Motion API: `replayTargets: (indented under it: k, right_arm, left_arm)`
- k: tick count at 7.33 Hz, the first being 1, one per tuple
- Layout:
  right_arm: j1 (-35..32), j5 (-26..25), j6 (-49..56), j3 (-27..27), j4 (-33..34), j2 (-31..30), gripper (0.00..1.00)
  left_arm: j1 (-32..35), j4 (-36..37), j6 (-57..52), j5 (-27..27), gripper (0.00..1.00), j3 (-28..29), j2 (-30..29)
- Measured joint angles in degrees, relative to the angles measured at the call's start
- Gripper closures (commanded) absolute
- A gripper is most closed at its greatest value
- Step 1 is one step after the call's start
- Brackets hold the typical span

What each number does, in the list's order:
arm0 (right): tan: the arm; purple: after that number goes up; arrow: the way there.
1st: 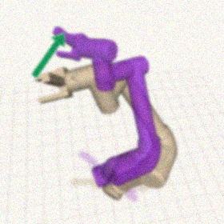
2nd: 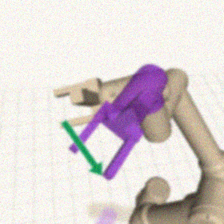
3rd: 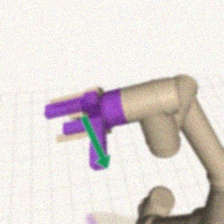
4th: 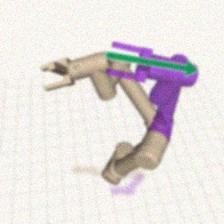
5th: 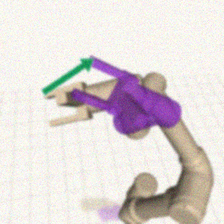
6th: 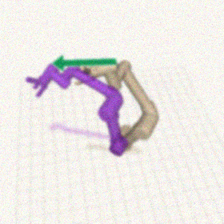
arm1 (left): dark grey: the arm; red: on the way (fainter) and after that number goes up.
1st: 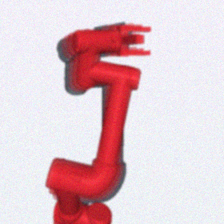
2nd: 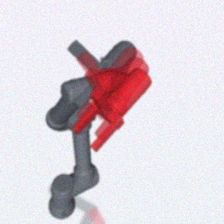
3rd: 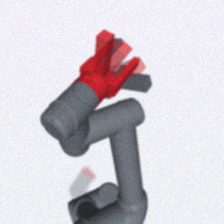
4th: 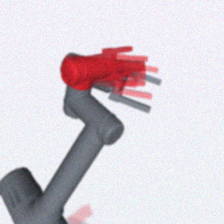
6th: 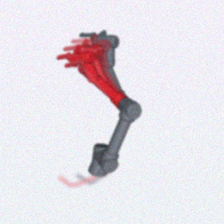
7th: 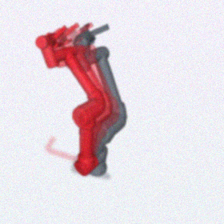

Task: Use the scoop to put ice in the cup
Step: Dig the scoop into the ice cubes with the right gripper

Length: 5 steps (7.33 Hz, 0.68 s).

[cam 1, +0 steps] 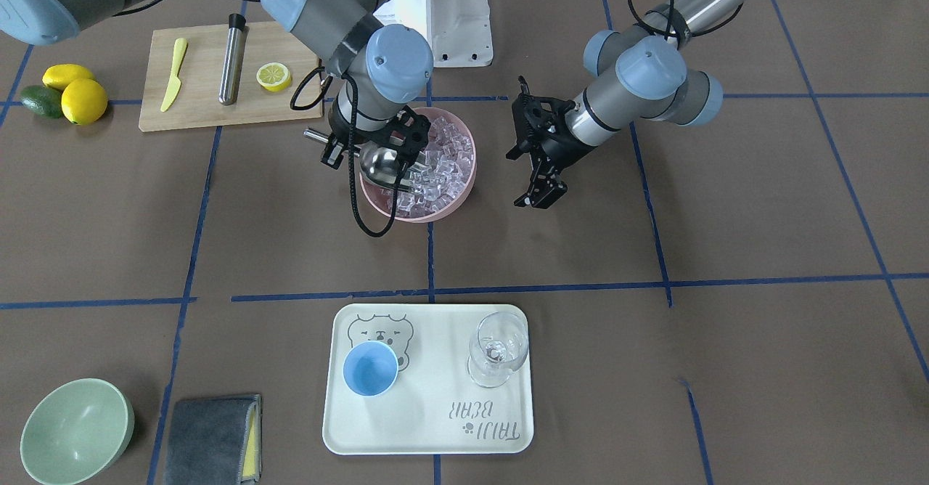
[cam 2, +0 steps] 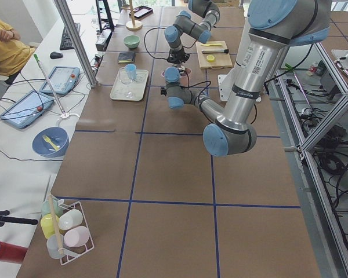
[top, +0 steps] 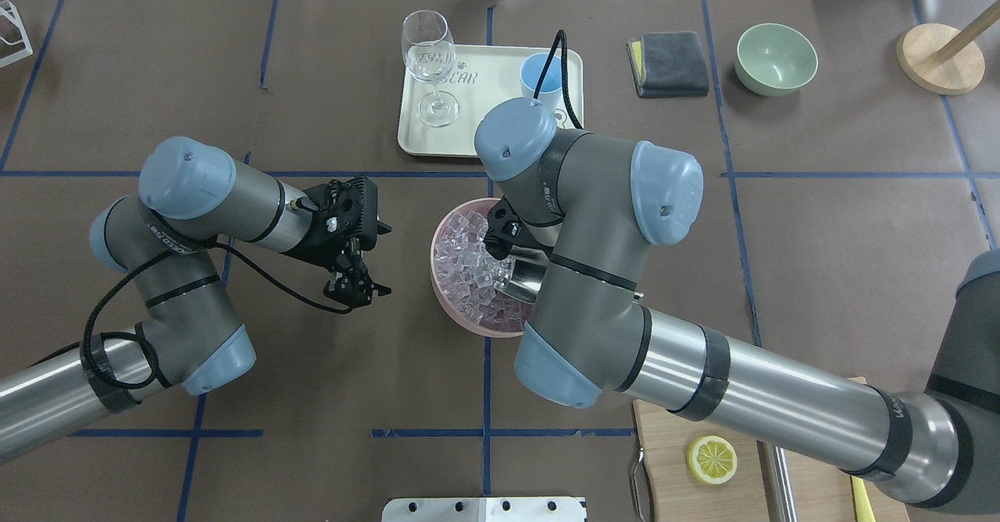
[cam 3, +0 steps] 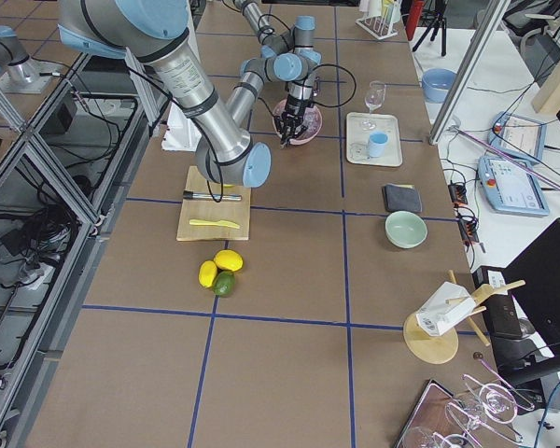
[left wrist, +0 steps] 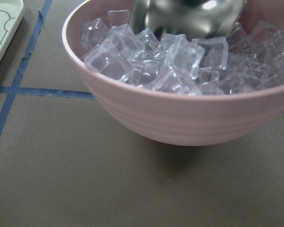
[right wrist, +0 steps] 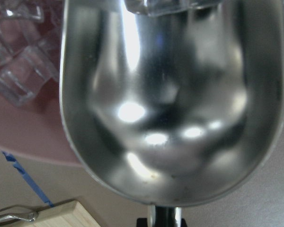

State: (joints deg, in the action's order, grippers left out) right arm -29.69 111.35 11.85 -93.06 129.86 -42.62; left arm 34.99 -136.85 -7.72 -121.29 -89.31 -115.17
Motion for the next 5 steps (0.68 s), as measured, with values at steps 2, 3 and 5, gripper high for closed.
replayTargets:
  k: [2,3,5]
  right_arm:
    - [-0.1,0.6,-0.6,-1.7,-1.3,-1.6,1.0]
    - [-0.1,0.7,-1.5,-2.1,-3.5,-2.8,1.0]
    - [0.0,1.6,-3.0,-2.6,-6.5,-4.2,1.0]
  left_arm:
    - [0.1,0.0,0.0,0.0,0.0,-0.3,0.1]
    - [0.1,0.0,0.0,-0.1,0.0,-0.4,0.1]
    - [0.1,0.0,0.0,-0.1,0.0,-0.6,0.2]
